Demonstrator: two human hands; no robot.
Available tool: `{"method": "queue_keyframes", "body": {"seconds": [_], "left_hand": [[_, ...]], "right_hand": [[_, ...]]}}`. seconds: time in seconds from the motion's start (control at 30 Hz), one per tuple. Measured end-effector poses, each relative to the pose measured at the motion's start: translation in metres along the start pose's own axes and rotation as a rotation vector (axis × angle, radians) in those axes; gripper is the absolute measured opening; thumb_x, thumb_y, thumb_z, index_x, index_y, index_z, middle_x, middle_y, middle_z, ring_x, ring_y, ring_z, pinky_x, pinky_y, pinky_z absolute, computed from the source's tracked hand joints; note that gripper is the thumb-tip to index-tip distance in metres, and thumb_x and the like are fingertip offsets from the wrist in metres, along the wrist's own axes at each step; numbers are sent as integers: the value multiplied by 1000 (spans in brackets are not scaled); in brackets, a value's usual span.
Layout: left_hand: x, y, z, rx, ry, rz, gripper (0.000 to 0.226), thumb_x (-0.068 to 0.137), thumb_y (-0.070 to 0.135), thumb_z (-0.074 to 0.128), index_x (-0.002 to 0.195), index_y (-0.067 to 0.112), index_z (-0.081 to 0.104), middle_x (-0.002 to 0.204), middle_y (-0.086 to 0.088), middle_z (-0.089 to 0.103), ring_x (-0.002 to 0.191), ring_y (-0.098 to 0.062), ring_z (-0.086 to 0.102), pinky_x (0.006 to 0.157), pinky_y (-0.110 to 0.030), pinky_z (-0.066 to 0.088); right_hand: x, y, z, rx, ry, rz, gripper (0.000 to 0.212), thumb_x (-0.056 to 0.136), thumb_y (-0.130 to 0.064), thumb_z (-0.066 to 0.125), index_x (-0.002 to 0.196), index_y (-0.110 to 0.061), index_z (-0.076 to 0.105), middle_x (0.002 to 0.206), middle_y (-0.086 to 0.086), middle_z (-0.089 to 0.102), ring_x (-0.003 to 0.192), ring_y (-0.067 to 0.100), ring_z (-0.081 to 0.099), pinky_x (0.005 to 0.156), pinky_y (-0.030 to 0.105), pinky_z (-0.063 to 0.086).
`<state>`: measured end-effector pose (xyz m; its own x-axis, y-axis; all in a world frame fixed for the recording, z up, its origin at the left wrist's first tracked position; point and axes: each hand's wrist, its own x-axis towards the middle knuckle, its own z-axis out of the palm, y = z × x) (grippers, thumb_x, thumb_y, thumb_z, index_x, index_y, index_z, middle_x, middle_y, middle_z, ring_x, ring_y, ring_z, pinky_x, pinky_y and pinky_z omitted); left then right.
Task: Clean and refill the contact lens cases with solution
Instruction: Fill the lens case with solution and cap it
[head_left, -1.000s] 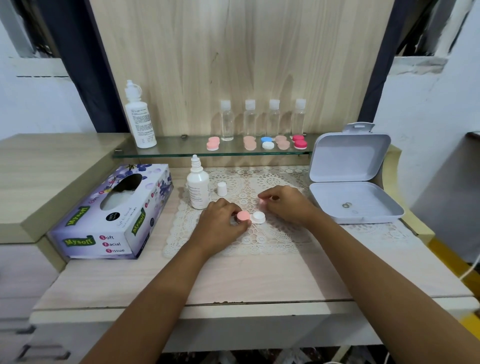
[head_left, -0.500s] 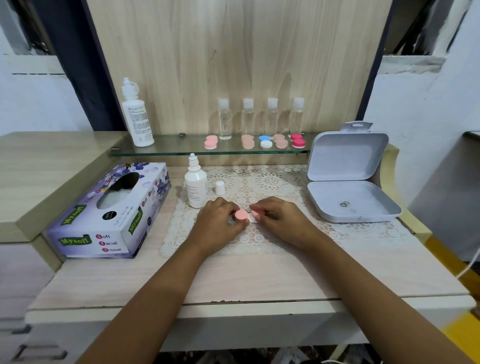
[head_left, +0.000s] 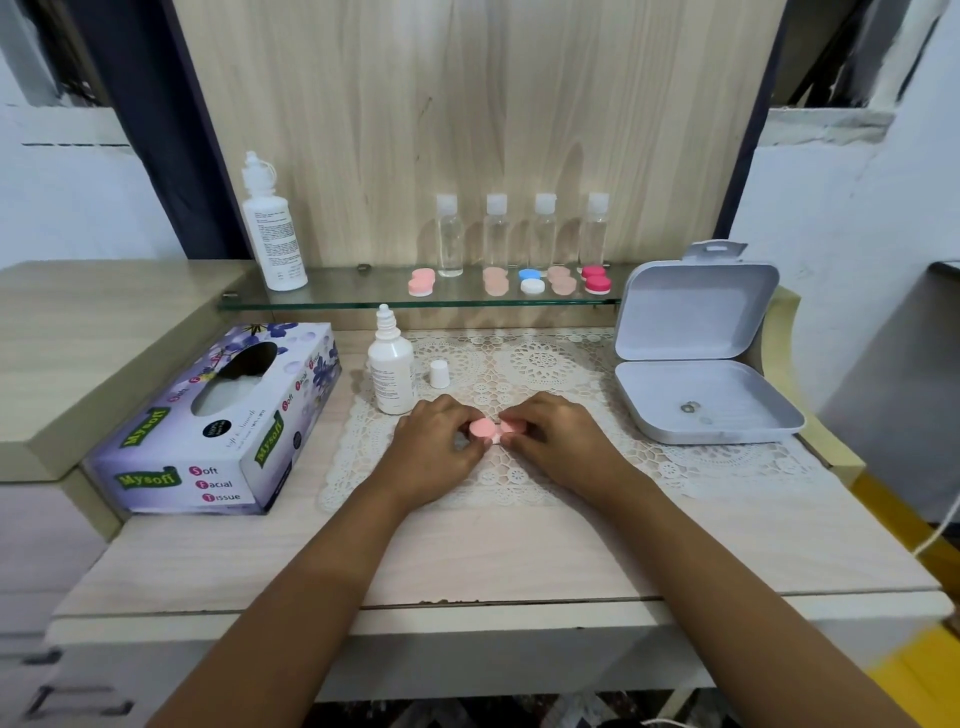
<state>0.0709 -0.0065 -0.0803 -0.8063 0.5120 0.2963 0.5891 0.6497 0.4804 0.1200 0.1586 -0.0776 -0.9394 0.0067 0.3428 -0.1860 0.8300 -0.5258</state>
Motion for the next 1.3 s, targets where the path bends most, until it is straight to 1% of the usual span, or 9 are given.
{"method": "queue_keyframes", "body": {"seconds": [0.17, 0.27, 0.37, 0.5, 0.63, 0.7, 0.87, 1.13, 1.3], "left_hand": [[1, 0, 1, 8, -12, 0, 25, 88, 34, 58, 110, 24, 64, 106, 4, 56, 105, -20, 47, 95, -38, 37], [1, 0, 0, 10, -8, 2, 25, 88, 34, 58, 110, 24, 64, 105, 3, 56, 104, -20, 47, 94, -37, 37], [1, 0, 0, 14, -6, 7, 24, 89, 33, 58, 110, 23, 64, 103, 4, 56, 103, -20, 46, 92, -35, 36], [1, 0, 0, 16, -2, 11, 23, 89, 33, 58, 109, 23, 64, 105, 3, 56, 103, -20, 46, 92, -35, 36], [1, -1, 1, 13, 0, 14, 24, 89, 33, 58, 109, 23, 64, 104, 4, 56, 103, -19, 47, 93, -36, 36], [1, -1, 1, 9, 1, 14, 24, 88, 33, 59, 109, 22, 64, 104, 4, 56, 102, -20, 47, 93, -36, 36], [2, -1, 2, 27, -4, 14, 24, 88, 34, 58, 109, 23, 64, 104, 4, 56, 103, -20, 46, 92, -35, 36], [2, -3, 3, 38, -10, 20, 24, 88, 35, 58, 109, 24, 64, 107, 4, 57, 105, -20, 47, 93, -38, 37], [3, -2, 3, 39, -6, 29, 24, 88, 33, 58, 109, 23, 64, 107, 3, 57, 104, -20, 48, 92, -38, 37]], "right_hand": [[-1, -4, 0, -6, -21, 72, 36, 82, -35, 65, 113, -18, 64, 96, -4, 53, 100, 16, 54, 93, 36, 42], [-3, -1, -1, 7, -60, 81, 39, 86, -27, 56, 124, -19, 58, 108, 2, 56, 106, 18, 54, 95, 31, 40], [-2, 1, -3, -10, -58, 79, 27, 86, -21, 60, 112, -14, 64, 101, 3, 56, 98, 18, 55, 83, 21, 39], [0, -1, -3, 22, -16, 148, 28, 79, -33, 71, 92, -11, 61, 91, 0, 53, 88, 15, 51, 73, 23, 37], [-3, -4, 0, -39, -47, 107, 50, 77, -46, 55, 119, -18, 57, 107, 0, 52, 107, 21, 51, 95, 40, 41], [-5, -5, -1, -4, -59, 79, 53, 75, -36, 46, 124, -21, 57, 110, -4, 51, 108, 20, 51, 97, 42, 40], [-1, 0, -4, -3, -76, 54, 27, 86, -22, 62, 112, -14, 65, 98, -3, 51, 96, 16, 55, 91, 32, 42], [2, -2, -2, -8, -19, 87, 28, 79, -29, 72, 96, -8, 65, 87, -2, 49, 82, 12, 47, 72, 25, 37], [2, -1, -1, -20, -4, 87, 28, 78, -32, 72, 90, -8, 64, 83, -4, 48, 83, 14, 47, 73, 27, 39]]}}
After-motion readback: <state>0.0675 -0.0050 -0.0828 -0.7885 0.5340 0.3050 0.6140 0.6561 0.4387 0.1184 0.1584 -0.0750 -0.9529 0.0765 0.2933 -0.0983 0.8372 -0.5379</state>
